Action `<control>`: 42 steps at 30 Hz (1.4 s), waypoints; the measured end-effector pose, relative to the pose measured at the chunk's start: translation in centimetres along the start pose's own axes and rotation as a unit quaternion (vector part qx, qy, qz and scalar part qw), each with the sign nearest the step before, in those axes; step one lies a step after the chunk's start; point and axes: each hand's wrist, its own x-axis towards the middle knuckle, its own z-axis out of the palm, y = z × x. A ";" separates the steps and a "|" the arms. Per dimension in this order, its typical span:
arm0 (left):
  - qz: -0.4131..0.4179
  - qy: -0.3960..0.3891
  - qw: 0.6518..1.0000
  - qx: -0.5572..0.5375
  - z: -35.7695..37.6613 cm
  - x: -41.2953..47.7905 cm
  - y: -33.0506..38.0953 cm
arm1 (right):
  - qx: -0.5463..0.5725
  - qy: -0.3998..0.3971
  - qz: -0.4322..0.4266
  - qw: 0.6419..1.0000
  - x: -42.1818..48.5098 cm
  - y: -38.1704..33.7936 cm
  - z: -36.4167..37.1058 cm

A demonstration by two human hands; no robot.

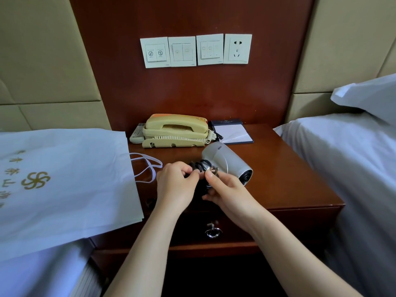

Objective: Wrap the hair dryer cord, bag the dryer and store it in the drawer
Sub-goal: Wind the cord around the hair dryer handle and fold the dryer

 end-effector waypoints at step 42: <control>-0.032 -0.003 0.975 -0.220 1.6 -2.1 0.1 | -0.438 0.263 -0.058 0.858 -1.2 -2.6 1.7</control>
